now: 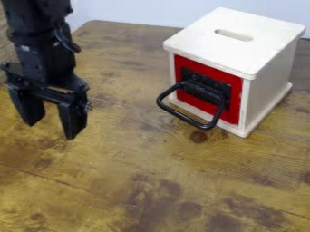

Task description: Close the drawer

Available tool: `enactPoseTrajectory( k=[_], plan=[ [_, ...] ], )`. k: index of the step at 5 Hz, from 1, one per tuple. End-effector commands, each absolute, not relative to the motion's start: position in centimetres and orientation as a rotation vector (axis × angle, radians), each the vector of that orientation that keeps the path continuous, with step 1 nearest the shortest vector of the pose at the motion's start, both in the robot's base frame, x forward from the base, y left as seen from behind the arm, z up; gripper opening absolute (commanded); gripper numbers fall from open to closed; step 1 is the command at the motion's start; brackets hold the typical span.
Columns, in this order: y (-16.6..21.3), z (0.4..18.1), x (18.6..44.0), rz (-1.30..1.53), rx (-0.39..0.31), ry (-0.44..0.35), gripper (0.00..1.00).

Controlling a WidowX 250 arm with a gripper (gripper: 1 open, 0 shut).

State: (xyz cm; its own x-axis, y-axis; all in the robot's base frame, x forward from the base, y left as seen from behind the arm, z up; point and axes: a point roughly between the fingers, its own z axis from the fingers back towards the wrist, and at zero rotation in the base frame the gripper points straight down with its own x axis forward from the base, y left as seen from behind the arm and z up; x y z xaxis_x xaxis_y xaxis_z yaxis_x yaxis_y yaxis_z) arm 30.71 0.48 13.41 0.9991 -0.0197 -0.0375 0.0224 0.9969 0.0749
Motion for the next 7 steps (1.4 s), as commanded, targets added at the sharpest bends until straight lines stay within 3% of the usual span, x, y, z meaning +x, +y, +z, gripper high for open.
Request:
enactPoseTrajectory(
  k=[1,2,3,5,7],
  plan=[
    [-0.3,14.0,31.1,-0.043,0.074,-0.019,1.00],
    [0.6,14.1,32.1,0.015,0.067,-0.021,1.00],
    [0.1,15.3,32.6,0.010,0.054,-0.038,1.00],
    [-0.3,15.4,33.0,-0.005,0.038,-0.076,1.00],
    [2.9,15.6,32.4,0.100,0.044,-0.096,1.00]
  ],
)
